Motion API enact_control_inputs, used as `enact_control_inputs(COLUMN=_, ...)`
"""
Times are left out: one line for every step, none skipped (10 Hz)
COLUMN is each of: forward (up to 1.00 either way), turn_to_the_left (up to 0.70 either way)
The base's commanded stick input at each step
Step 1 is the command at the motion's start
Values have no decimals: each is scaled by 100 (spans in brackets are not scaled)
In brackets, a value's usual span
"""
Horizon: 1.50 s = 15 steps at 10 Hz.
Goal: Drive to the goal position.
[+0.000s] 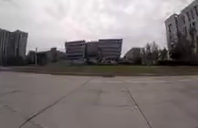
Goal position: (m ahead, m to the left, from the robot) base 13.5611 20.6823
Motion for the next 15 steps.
enact_control_inputs(forward=0, turn_to_the_left=70)
enact_control_inputs(forward=0, turn_to_the_left=70)
enact_control_inputs(forward=0, turn_to_the_left=70)
enact_control_inputs(forward=0, turn_to_the_left=70)
enact_control_inputs(forward=0, turn_to_the_left=70)
enact_control_inputs(forward=0, turn_to_the_left=70)
enact_control_inputs(forward=0, turn_to_the_left=70)
enact_control_inputs(forward=0, turn_to_the_left=70)
enact_control_inputs(forward=0, turn_to_the_left=70)
enact_control_inputs(forward=0, turn_to_the_left=70)
enact_control_inputs(forward=0, turn_to_the_left=70)
enact_control_inputs(forward=0, turn_to_the_left=70)
enact_control_inputs(forward=0, turn_to_the_left=70)
enact_control_inputs(forward=0, turn_to_the_left=70)
enact_control_inputs(forward=0, turn_to_the_left=61)
